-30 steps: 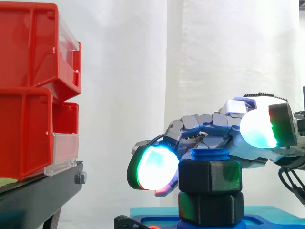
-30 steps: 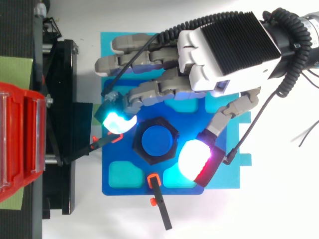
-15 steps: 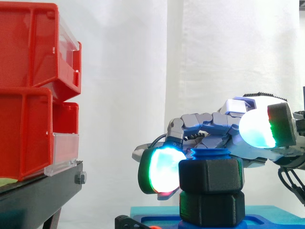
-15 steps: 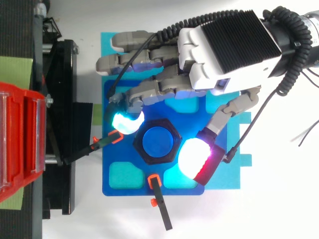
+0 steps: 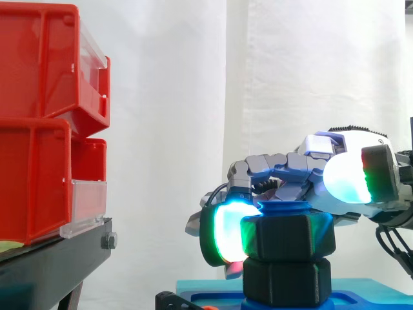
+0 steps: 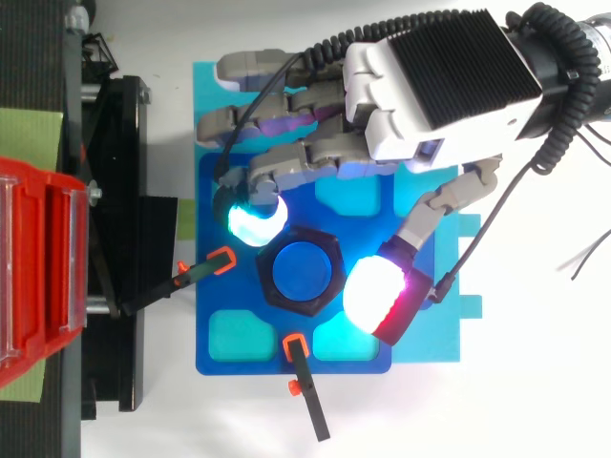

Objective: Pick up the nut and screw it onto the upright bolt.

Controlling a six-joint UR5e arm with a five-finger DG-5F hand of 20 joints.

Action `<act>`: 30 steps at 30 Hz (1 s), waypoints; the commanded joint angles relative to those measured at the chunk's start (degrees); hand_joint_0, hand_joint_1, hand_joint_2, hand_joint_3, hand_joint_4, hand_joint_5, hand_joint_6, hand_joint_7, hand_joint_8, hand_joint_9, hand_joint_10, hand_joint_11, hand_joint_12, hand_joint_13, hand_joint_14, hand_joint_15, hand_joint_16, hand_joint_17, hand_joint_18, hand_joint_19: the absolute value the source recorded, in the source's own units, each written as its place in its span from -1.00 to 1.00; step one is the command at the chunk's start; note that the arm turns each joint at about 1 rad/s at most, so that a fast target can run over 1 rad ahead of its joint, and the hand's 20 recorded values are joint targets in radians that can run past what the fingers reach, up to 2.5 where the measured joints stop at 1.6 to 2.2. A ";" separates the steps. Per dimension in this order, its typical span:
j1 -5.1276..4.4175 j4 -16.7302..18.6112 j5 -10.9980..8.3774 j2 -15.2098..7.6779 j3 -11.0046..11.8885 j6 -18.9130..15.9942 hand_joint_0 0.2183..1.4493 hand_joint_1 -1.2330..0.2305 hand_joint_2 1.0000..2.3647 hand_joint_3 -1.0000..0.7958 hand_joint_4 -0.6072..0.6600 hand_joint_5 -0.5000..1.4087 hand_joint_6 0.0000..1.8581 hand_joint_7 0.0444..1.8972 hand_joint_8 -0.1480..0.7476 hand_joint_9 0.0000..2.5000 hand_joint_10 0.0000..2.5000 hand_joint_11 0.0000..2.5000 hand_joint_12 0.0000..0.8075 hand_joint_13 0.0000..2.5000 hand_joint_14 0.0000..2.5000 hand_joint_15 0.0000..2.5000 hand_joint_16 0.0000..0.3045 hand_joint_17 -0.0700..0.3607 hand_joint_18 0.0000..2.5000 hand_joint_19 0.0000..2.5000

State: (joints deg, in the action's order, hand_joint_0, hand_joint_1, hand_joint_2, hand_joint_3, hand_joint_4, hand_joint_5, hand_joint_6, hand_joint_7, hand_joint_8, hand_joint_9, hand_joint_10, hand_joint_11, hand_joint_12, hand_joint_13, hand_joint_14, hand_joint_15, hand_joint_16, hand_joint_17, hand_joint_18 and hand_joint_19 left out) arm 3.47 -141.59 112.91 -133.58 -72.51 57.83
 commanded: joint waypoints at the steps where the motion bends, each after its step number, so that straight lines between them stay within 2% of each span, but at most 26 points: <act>1: 0.31 0.00 0.12 -0.02 0.00 0.00 -0.62 0.23 -1.00 -0.44 0.27 -0.49 -0.44 0.47 -0.03 -0.34 -1.00 -1.00 -0.26 -0.69 -1.00 -1.00 -0.80 -0.36 -1.00 -1.00; 5: 0.66 0.00 0.56 0.07 0.00 0.00 -0.61 0.20 -1.00 -0.44 0.25 -0.48 -0.43 0.47 -0.03 -0.24 -1.00 -1.00 -0.28 -0.64 -1.00 -1.00 -0.82 -0.40 -0.97 -1.00; 18: 1.89 -0.26 2.23 0.07 0.09 -0.09 -0.59 0.18 -1.00 -0.44 0.18 -0.44 -0.41 0.43 -0.09 -0.10 -1.00 -1.00 -0.34 -0.52 -1.00 -1.00 -0.85 -0.44 -0.87 -1.00; 25: 2.51 -0.26 3.11 1.04 0.09 0.00 -0.63 0.25 -1.00 -0.44 0.19 -0.40 -0.46 0.49 -0.13 -0.02 -1.00 -1.00 -0.34 -0.48 -1.00 -1.00 -0.85 -0.43 -0.81 -1.00; 30: 2.77 -0.53 3.55 2.18 0.09 0.09 -0.65 0.31 -1.00 -0.44 0.21 -0.40 -0.46 0.43 -0.19 0.03 -1.00 -1.00 -0.35 -0.46 -1.00 -1.00 -0.85 -0.43 -0.79 -1.00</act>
State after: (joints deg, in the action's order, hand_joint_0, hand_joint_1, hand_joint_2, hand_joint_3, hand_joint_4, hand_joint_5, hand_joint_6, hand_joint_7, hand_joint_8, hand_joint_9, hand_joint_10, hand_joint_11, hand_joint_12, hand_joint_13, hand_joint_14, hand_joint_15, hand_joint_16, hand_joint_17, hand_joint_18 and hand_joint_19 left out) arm 6.11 -141.93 116.18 -132.04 -72.42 57.85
